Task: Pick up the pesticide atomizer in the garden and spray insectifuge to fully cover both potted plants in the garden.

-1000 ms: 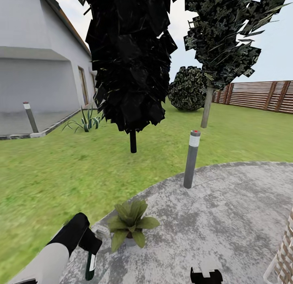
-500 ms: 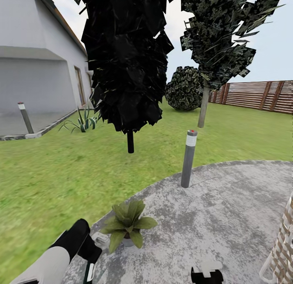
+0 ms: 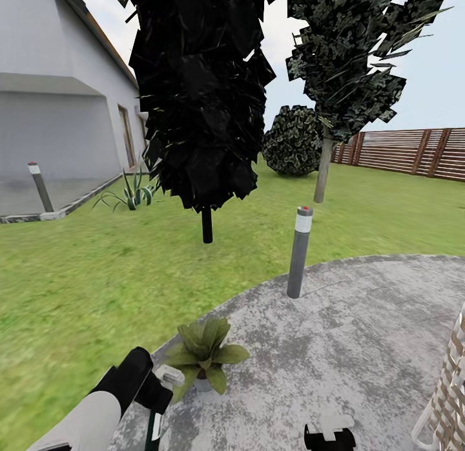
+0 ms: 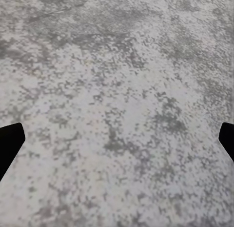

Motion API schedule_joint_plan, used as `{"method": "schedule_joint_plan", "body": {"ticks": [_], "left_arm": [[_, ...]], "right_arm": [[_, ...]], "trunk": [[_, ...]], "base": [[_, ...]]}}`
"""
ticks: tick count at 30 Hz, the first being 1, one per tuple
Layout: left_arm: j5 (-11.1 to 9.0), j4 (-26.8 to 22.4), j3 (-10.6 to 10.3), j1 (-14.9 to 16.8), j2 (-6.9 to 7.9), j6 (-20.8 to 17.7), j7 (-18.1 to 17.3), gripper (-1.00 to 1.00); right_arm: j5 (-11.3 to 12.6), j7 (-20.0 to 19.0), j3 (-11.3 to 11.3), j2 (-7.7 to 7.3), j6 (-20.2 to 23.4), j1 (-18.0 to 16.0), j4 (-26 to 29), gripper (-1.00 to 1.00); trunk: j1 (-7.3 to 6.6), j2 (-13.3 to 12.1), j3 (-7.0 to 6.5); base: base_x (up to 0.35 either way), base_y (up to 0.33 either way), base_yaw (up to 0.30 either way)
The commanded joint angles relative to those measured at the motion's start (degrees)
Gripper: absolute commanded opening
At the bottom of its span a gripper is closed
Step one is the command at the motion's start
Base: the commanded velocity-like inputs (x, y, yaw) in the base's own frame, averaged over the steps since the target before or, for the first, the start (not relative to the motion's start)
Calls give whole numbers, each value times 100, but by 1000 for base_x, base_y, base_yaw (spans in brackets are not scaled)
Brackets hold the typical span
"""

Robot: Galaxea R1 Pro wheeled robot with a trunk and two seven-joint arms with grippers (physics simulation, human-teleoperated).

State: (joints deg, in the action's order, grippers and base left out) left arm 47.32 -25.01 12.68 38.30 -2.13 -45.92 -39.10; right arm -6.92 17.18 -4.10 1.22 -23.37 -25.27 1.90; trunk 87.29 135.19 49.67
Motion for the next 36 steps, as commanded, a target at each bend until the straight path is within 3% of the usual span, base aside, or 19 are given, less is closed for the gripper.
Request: {"method": "schedule_joint_plan", "body": {"ticks": [1,7,11,25,28,31,36], "left_arm": [[59,-9,46,3,3,-21,-47,-100],[63,60,17,-18,233,-22,-51,-100],[-9,24,18,-203,391,-22,-54,-100],[-107,-45,51,-221,17,-47,-52,-100],[-248,-191,51,-215,-44,-54,-48,-100],[-372,-267,44,-217,-36,-59,-46,-100],[-398,-252,18,-241,244,-57,-46,-100]], "right_arm": [[-43,60,-38,1,8,-4,-6,100],[-45,65,-38,-1,8,-4,-5,100],[-46,63,-38,0,8,-4,-7,100],[-44,65,-38,1,8,5,-6,100],[-44,66,-38,1,8,5,-5,100],[-39,66,-38,1,8,5,-5,100],[-38,66,-38,1,8,5,-5,100]], "trunk": [[-1,3,6],[-1,3,6],[-1,3,6],[-1,3,6],[-1,3,6],[-1,3,6],[-1,3,1]], "base": [[0,0,0],[0,0,0],[0,0,0],[0,0,0],[0,0,0],[0,0,0],[0,0,-67]]}}
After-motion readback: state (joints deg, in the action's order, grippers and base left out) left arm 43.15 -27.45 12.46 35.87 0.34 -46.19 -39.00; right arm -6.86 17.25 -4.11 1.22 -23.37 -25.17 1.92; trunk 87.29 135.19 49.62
